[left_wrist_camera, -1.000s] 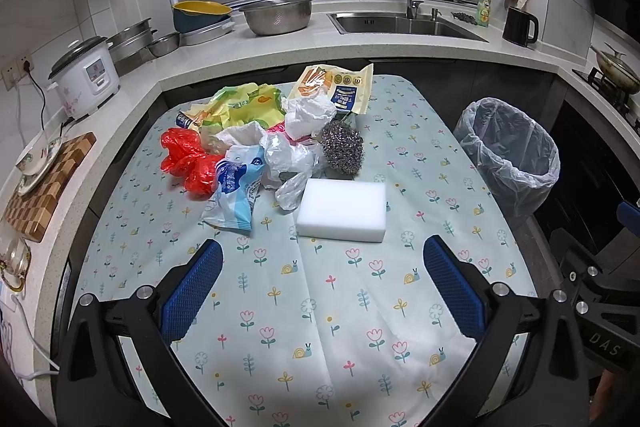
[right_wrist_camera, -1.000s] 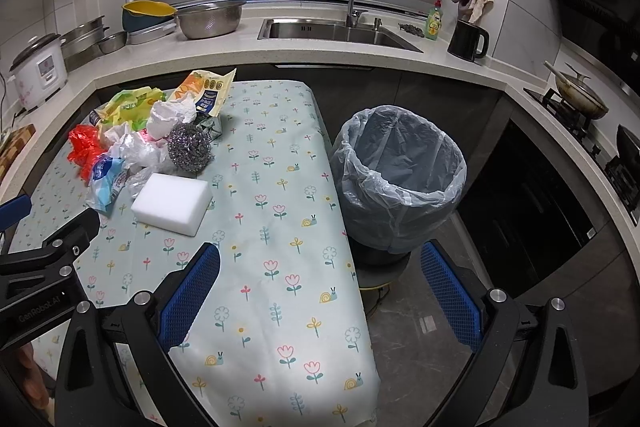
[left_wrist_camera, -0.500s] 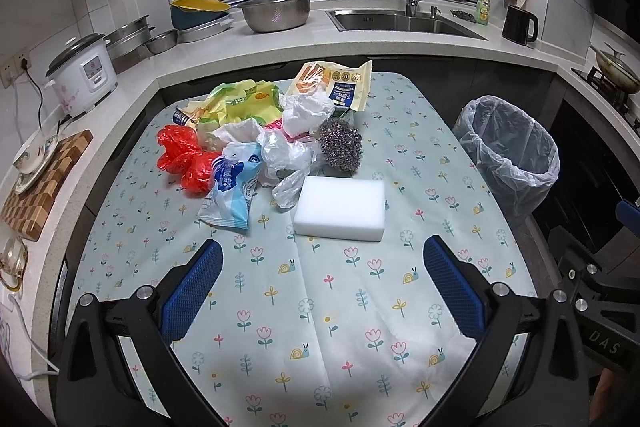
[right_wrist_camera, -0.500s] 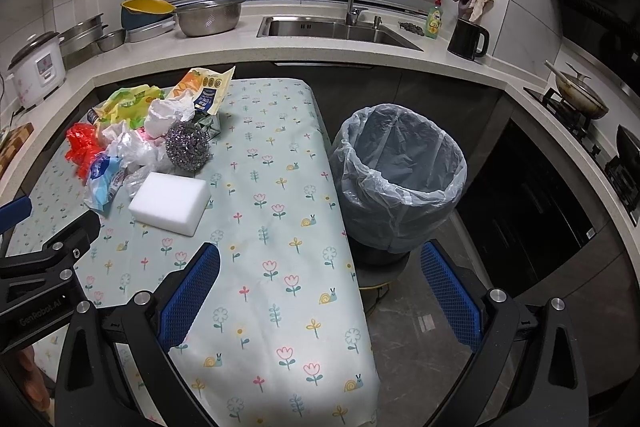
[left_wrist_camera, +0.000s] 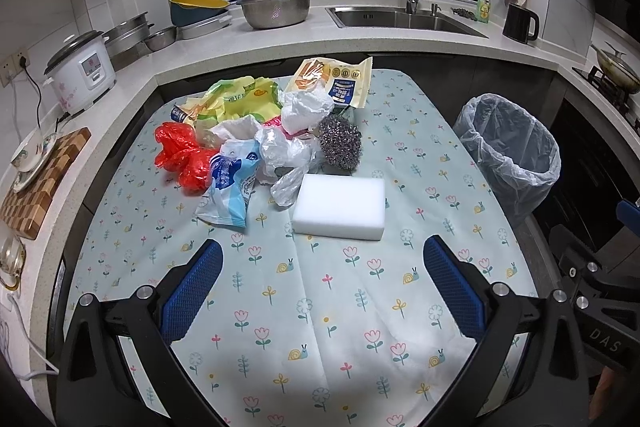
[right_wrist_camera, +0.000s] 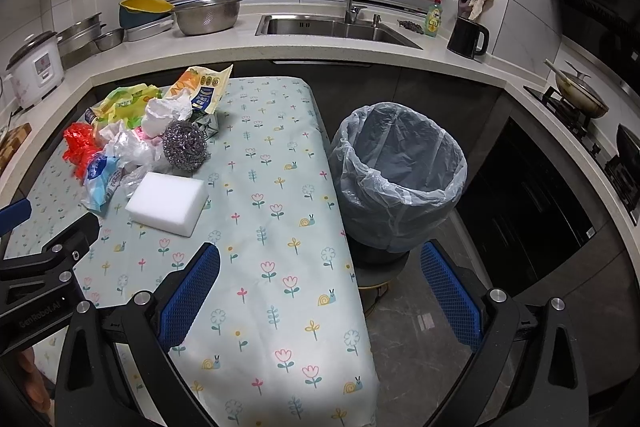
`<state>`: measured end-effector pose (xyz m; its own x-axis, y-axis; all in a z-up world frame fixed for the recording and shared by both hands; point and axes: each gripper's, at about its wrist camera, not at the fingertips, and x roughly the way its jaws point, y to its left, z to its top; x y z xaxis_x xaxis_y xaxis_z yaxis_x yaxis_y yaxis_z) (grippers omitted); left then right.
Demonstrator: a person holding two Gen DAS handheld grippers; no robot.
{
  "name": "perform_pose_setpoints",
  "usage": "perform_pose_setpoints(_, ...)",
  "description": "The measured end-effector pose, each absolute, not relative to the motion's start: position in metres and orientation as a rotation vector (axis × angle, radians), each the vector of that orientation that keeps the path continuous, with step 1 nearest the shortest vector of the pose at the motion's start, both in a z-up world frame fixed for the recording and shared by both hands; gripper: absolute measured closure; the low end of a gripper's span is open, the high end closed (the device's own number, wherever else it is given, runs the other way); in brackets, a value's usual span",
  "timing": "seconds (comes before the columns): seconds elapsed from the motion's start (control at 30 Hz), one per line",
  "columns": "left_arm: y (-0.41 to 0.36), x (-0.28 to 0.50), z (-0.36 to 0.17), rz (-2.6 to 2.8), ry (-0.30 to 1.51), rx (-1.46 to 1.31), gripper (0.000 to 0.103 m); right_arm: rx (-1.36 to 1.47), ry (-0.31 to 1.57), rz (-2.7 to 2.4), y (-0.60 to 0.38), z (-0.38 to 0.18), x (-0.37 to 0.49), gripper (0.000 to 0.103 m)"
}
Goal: Collect trash
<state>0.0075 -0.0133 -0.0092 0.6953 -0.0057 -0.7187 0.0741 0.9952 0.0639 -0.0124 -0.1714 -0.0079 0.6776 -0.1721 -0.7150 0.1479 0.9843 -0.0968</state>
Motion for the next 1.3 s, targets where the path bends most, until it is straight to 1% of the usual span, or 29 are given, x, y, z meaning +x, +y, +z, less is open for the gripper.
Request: perform_pose_setpoints(1.3, -0.0189, 0.0089, -0.0164, -0.049, 0.815, 0.090, 0.007, -0.026, 0.813, -0.187, -0.1769, -0.0131, -0.0104, 0.007)
